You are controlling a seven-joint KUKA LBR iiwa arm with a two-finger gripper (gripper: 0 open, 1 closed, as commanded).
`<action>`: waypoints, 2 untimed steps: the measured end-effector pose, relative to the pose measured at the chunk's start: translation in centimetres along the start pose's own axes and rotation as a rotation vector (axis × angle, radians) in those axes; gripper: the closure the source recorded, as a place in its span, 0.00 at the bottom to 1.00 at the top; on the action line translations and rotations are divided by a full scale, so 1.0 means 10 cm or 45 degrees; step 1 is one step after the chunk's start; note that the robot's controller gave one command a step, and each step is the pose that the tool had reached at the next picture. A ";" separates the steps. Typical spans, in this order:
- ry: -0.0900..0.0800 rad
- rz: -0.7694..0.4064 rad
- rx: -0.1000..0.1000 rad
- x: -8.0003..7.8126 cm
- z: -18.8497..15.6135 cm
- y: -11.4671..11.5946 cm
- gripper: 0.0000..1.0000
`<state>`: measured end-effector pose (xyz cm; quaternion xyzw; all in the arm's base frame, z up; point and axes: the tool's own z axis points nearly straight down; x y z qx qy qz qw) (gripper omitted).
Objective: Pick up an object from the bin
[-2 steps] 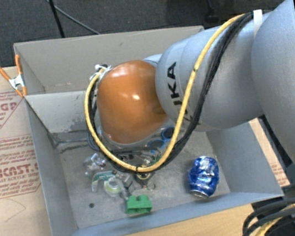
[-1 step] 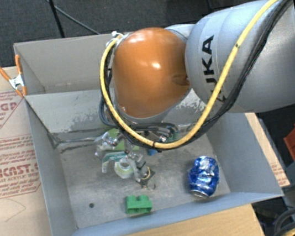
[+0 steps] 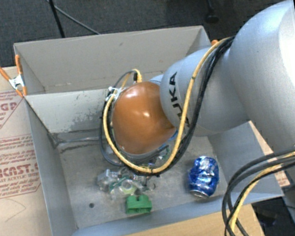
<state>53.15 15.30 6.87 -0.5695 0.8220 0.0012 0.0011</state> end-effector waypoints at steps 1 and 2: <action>-0.006 0.065 0.009 -0.14 -0.92 0.08 1.00; -0.006 0.057 0.008 -0.25 -1.72 0.42 1.00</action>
Offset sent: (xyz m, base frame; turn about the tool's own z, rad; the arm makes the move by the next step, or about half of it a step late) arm -0.0039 0.0135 0.0880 0.0500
